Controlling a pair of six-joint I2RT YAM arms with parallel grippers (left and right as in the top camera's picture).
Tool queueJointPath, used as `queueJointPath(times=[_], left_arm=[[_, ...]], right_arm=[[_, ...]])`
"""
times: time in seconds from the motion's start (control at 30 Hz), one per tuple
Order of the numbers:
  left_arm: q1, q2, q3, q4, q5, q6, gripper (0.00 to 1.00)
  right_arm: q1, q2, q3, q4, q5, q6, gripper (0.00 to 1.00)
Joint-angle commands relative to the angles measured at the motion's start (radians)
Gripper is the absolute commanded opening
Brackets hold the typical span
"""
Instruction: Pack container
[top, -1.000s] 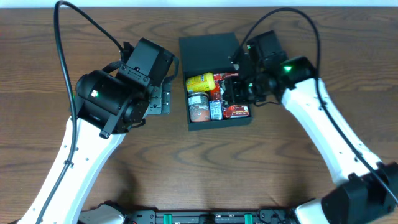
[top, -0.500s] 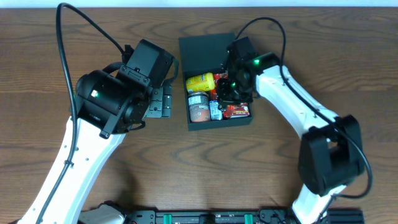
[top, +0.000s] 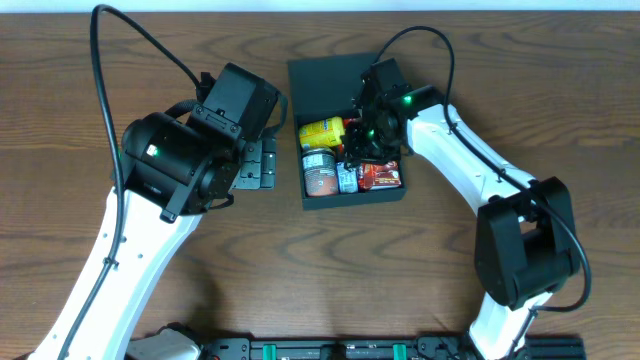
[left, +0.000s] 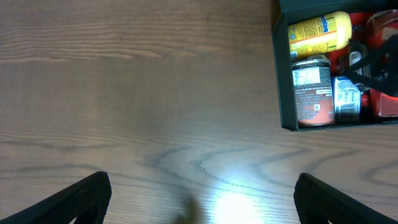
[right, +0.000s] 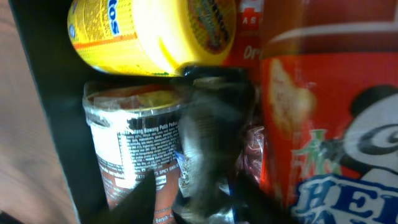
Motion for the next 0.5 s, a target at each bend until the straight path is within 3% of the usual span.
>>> queueJointPath(times=[0.0,0.2,0.27,0.47], left_arm=[[0.004,0.000,-0.007,-0.007,0.003,0.006,0.95],[0.004,0.000,-0.007,-0.006,0.002,0.006,0.95],[0.004,0.000,-0.007,-0.006,0.002,0.006,0.95],[0.004,0.000,-0.007,-0.006,-0.005,0.008,0.95]], right_arm=[[0.010,-0.003,0.011,0.001,0.002,-0.007,0.61],[0.010,-0.012,0.012,0.006,-0.077,-0.029,0.95],[0.011,-0.026,0.013,0.007,-0.104,-0.029,0.99],[0.015,-0.134,0.026,0.011,-0.144,-0.029,0.99]])
